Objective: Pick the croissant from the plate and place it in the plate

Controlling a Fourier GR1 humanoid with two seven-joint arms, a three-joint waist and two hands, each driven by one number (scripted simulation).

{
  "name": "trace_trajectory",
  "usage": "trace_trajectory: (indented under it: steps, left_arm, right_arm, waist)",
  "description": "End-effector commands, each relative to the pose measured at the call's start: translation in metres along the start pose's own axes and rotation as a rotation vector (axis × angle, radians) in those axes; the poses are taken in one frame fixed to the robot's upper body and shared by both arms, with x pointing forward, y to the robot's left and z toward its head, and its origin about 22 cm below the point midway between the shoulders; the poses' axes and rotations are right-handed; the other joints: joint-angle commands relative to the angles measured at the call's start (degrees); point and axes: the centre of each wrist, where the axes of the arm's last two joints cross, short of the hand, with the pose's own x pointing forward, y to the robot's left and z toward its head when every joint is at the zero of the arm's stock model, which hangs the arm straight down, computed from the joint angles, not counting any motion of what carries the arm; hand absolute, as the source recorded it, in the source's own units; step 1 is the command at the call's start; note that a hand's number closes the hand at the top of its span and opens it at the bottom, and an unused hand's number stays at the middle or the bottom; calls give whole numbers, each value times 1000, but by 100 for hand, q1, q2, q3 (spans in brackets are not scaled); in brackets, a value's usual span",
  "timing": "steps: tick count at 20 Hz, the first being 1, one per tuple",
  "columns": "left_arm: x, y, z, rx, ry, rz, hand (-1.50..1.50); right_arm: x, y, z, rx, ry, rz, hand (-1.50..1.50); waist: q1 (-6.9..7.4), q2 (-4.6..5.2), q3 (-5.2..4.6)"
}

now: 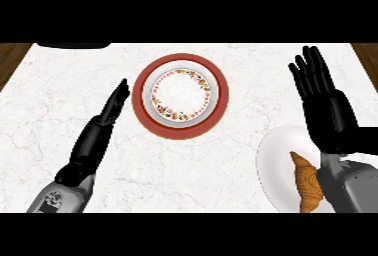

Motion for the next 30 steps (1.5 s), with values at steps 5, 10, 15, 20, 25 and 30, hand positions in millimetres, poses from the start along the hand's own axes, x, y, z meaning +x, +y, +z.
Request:
trace_trajectory:
  steps: [5,10,15,20,25,30]
  left_arm:
    - [-45,85,74,219,298,-263,0]
    - [-61,90,105,266,437,-251,0]
    - [-66,95,107,276,428,-252,0]
    - [-64,102,105,262,428,-237,0]
    - [-51,108,105,247,417,-268,0]
    - [-57,100,119,246,413,-253,0]
  right_arm:
    - [1,-34,30,-253,5,-205,-150]
    - [-12,-57,74,-588,-108,268,-150]
    - [-10,-9,130,-742,-251,199,-150]
    - [14,-4,188,-564,-137,249,-150]
    - [22,-39,201,-426,124,508,-150]
    - [59,-38,211,-366,306,642,-150]
  waist:
    - [-170,-162,107]
    - [-368,-186,85]
    - [-352,-148,93]
    - [-282,-131,92]
    - [-189,-105,81]
    - [-140,-97,66]
